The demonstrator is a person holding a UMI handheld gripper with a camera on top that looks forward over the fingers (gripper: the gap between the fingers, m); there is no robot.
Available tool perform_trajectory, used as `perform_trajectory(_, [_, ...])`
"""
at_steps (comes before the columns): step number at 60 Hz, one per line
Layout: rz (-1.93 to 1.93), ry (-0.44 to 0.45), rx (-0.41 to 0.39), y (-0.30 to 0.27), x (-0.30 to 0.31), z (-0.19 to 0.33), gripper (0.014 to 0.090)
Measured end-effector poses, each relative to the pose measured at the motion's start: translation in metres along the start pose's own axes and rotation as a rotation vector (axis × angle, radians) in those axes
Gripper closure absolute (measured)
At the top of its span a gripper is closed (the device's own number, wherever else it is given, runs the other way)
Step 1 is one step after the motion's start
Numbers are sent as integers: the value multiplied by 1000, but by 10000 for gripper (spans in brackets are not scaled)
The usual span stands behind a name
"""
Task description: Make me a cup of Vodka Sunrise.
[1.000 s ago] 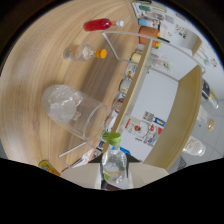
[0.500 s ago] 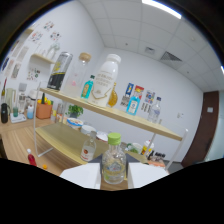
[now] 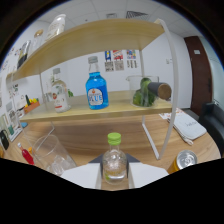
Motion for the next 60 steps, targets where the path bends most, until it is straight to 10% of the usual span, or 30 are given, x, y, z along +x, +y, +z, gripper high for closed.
perform_trajectory(44, [-30,79,-173,54,15,1,672])
perform_trajectory(60, [-61,96,-137,16,9,-36,187])
